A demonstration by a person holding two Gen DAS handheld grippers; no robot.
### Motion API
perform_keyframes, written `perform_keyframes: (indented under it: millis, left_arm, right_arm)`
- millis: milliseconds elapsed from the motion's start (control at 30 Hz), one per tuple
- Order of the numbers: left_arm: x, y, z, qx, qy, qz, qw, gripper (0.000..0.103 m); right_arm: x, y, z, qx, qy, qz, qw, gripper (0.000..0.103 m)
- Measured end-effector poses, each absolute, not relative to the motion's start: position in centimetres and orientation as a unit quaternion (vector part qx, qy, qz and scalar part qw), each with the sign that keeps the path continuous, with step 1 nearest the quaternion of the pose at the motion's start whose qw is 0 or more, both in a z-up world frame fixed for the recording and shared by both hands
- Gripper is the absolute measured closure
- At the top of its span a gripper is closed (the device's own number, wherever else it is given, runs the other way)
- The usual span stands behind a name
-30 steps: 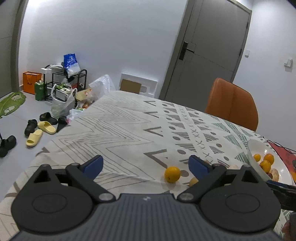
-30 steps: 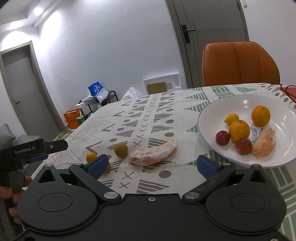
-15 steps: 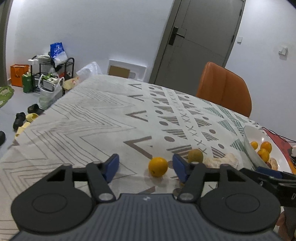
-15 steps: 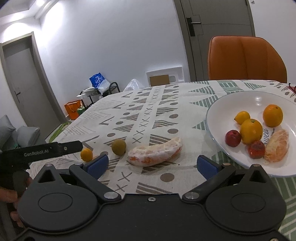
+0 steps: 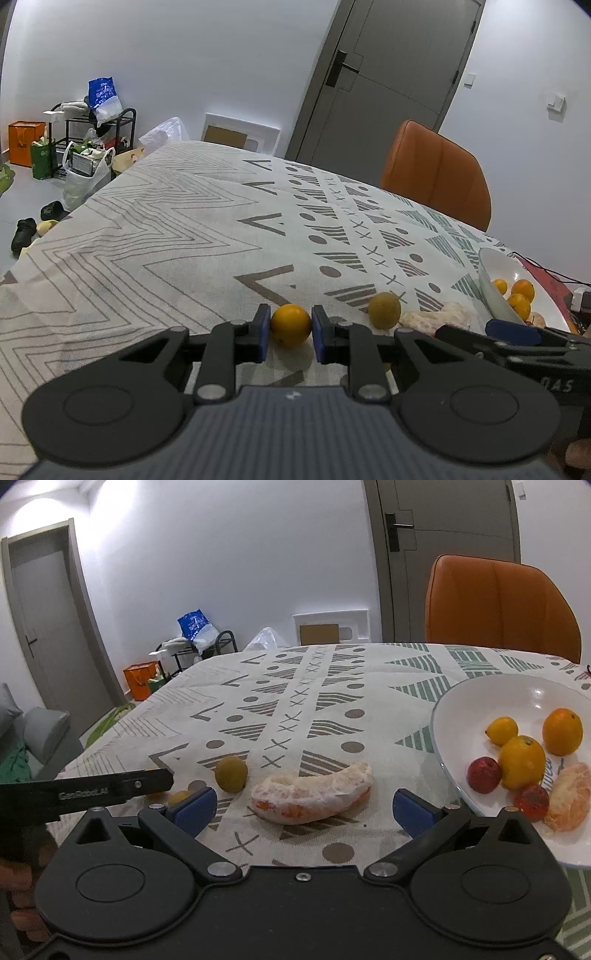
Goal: Organize fruits
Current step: 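Grasp the peeled fruit in plastic with the right gripper while the left holds the small orange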
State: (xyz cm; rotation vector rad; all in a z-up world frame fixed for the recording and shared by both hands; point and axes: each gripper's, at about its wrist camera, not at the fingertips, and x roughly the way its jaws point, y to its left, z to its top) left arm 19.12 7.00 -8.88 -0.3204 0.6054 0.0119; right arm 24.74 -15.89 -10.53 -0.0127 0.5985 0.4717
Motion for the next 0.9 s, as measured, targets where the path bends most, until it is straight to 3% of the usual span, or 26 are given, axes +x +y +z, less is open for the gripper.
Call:
perform_keyframes:
  millis: [400,600,667,733,800,900]
  left_arm:
    - [18.7,7.9,-8.9,-0.17,0.295,0.014,0.94,0.081]
    - [18.7,7.6,-8.8,-0.166,0.297,0.021,0.94,0.081]
    - [18.6,7.6,-8.6,-0.164,0.296,0.025,0.941,0.081]
    - [18.5,7.6,-8.3,-0.162,0.294,0.029,0.942,0.081]
    - [18.3,7.6,-8.1,-0.158,0.291,0.032,0.943,0.081]
    - [18.2,7.3,-7.8,-0.153,0.289,0.033,0.944,0.081]
  right_arm:
    - [25.3,-13.9,-11.4,-0.045,0.301,0.216,0.928,0.002]
    - [25.8,-13.4,-11.6,-0.055,0.313,0.211,0.925,0.01]
    - [25.7,-13.4,-11.5,-0.057,0.31,0.207,0.926,0.015]
    - [25.6,-13.5,-11.5,-0.063,0.305,0.205,0.928,0.028]
    - [25.4,-13.9,-11.3,-0.054,0.304,0.211,0.927,0.03]
    - [25.1,-14.8,-11.1,-0.035,0.299,0.215,0.929,0.05]
